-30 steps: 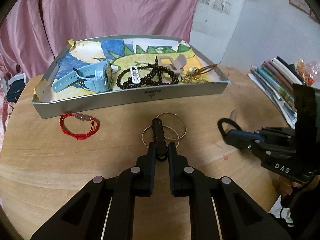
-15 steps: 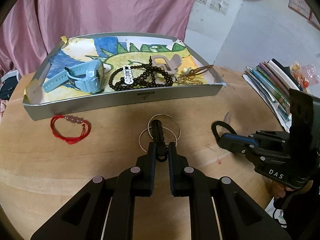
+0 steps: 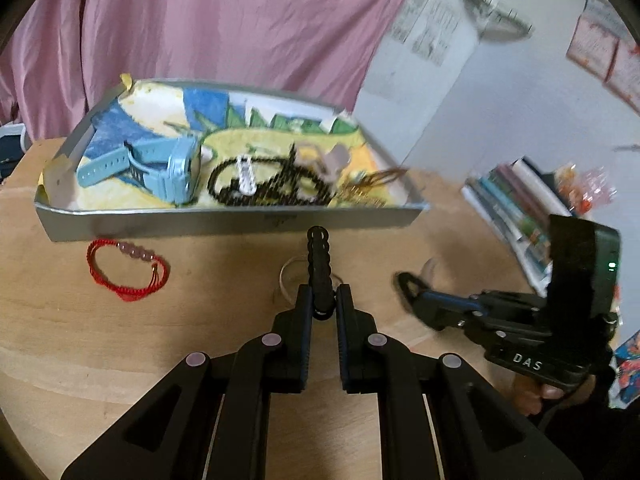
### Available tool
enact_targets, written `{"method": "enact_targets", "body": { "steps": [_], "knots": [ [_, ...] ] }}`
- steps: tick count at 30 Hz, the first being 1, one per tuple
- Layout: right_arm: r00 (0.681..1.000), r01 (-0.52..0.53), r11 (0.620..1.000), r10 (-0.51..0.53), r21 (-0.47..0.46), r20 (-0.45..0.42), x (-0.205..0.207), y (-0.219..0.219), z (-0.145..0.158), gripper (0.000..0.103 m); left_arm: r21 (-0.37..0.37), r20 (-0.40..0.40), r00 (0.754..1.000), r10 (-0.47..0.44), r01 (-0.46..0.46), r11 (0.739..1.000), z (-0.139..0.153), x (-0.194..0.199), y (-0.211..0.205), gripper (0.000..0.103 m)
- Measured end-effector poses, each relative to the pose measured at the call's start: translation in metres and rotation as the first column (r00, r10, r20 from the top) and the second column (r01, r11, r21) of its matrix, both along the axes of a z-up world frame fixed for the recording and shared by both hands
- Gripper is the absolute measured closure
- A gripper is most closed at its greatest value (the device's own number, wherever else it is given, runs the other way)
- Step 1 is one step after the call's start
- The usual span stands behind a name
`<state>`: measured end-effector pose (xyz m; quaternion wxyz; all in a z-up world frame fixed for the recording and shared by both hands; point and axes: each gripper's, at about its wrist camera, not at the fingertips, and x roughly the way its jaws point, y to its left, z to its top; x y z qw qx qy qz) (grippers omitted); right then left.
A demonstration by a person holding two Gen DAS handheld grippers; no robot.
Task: Organize jewelry
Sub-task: 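Lower the keychain into the tray with the left tool while the right tool releases the hair tie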
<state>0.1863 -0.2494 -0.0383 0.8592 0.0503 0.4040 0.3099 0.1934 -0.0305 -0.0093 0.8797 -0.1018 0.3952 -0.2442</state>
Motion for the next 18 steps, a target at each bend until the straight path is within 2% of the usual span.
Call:
{"method": "enact_targets", "body": {
  "steps": [3,7,10,18],
  "knots": [
    [1.000,0.011,1.000,-0.011,0.023,0.013,0.003,-0.001,0.005,0.098,-0.069,0.039,0.999,0.000,0.003,0.998,0.004,-0.004,0.008,0.094],
    [1.000,0.016,0.999,-0.017,0.042,0.026,0.005,-0.001,0.011,0.098,-0.104,0.102,0.995,0.013,-0.002,0.995,0.011,-0.008,0.011,0.094],
    [0.999,0.018,0.998,-0.020,0.055,0.032,0.006,0.000,0.013,0.098,-0.112,0.134,0.991,0.022,-0.007,0.994,0.017,-0.010,0.012,0.094],
    [0.998,0.007,0.997,-0.013,0.076,0.069,0.014,0.003,0.030,0.098,-0.079,0.121,0.991,0.050,-0.041,0.996,0.022,-0.002,0.010,0.094]
  ]
}}
